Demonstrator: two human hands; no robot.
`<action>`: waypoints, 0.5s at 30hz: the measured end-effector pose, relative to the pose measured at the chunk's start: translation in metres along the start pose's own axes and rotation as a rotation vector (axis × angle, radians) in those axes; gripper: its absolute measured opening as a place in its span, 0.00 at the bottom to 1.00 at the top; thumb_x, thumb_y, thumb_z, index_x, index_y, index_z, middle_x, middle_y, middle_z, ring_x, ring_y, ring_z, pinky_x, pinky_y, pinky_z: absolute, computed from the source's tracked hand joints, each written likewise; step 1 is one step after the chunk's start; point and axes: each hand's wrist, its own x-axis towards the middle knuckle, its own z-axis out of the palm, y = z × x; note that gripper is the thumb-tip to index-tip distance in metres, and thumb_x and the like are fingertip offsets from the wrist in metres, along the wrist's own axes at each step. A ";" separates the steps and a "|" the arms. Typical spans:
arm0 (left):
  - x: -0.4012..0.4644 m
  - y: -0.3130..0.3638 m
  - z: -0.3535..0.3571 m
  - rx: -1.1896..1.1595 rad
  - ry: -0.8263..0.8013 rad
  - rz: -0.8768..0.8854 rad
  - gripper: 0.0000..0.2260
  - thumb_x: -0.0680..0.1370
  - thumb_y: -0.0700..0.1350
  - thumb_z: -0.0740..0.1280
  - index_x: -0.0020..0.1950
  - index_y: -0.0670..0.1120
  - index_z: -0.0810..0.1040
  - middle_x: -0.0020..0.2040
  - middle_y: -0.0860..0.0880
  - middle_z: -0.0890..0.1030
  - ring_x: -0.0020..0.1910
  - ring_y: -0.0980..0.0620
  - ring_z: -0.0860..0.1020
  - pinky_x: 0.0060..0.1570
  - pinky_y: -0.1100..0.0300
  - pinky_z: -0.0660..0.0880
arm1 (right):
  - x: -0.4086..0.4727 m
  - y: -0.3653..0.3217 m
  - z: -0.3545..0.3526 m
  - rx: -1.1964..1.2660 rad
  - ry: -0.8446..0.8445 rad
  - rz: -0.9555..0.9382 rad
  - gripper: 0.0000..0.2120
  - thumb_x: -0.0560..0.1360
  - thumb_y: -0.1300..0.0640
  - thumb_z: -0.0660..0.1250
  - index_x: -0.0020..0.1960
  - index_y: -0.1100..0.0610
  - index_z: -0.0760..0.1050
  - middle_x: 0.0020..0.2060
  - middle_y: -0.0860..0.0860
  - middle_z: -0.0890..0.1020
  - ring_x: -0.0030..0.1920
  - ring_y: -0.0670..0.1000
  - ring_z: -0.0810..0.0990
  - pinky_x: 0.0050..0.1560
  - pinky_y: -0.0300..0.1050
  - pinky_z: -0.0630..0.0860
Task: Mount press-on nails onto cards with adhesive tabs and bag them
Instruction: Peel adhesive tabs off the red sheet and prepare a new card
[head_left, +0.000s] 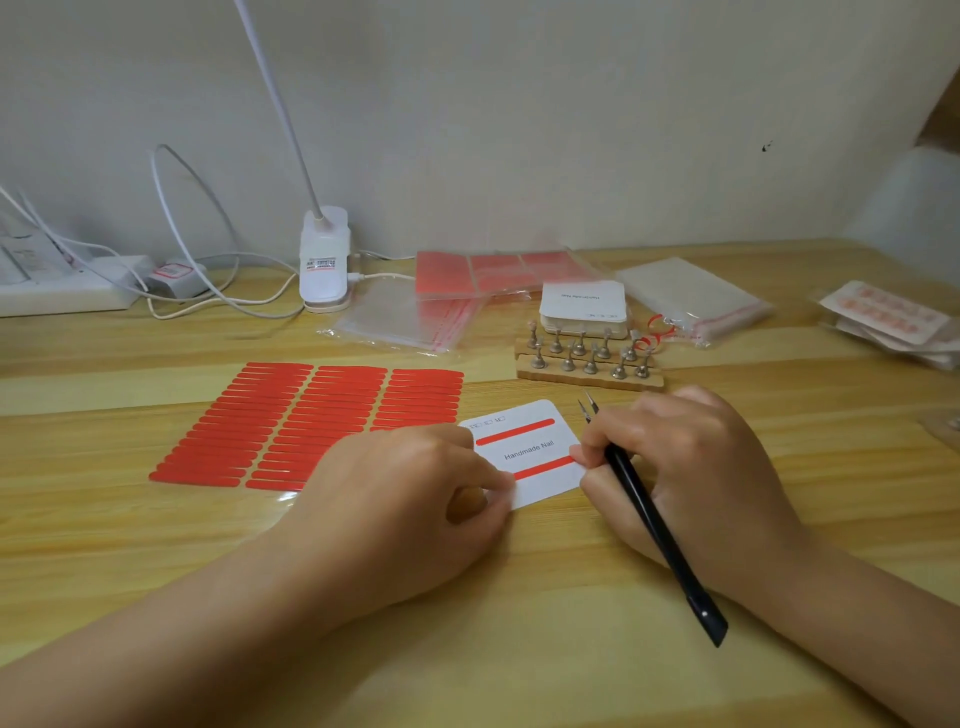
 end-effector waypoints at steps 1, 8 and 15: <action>-0.001 -0.001 0.000 0.015 0.011 -0.002 0.06 0.68 0.54 0.66 0.33 0.57 0.81 0.26 0.56 0.70 0.24 0.56 0.68 0.17 0.61 0.65 | 0.000 0.000 0.000 -0.003 -0.003 -0.001 0.01 0.62 0.59 0.69 0.33 0.56 0.78 0.22 0.50 0.73 0.24 0.52 0.71 0.33 0.48 0.72; -0.005 -0.004 -0.004 0.016 0.033 0.051 0.05 0.67 0.53 0.68 0.33 0.56 0.82 0.27 0.60 0.69 0.26 0.56 0.70 0.16 0.62 0.64 | 0.000 -0.001 0.000 -0.003 0.014 -0.019 0.04 0.65 0.58 0.65 0.33 0.56 0.78 0.22 0.49 0.73 0.24 0.51 0.70 0.32 0.47 0.71; -0.001 0.008 -0.001 0.014 -0.024 0.056 0.13 0.71 0.59 0.61 0.43 0.56 0.82 0.34 0.56 0.77 0.25 0.55 0.75 0.18 0.63 0.66 | 0.000 -0.003 -0.001 -0.011 0.019 -0.057 0.07 0.65 0.56 0.61 0.32 0.56 0.76 0.23 0.50 0.72 0.25 0.51 0.70 0.33 0.46 0.70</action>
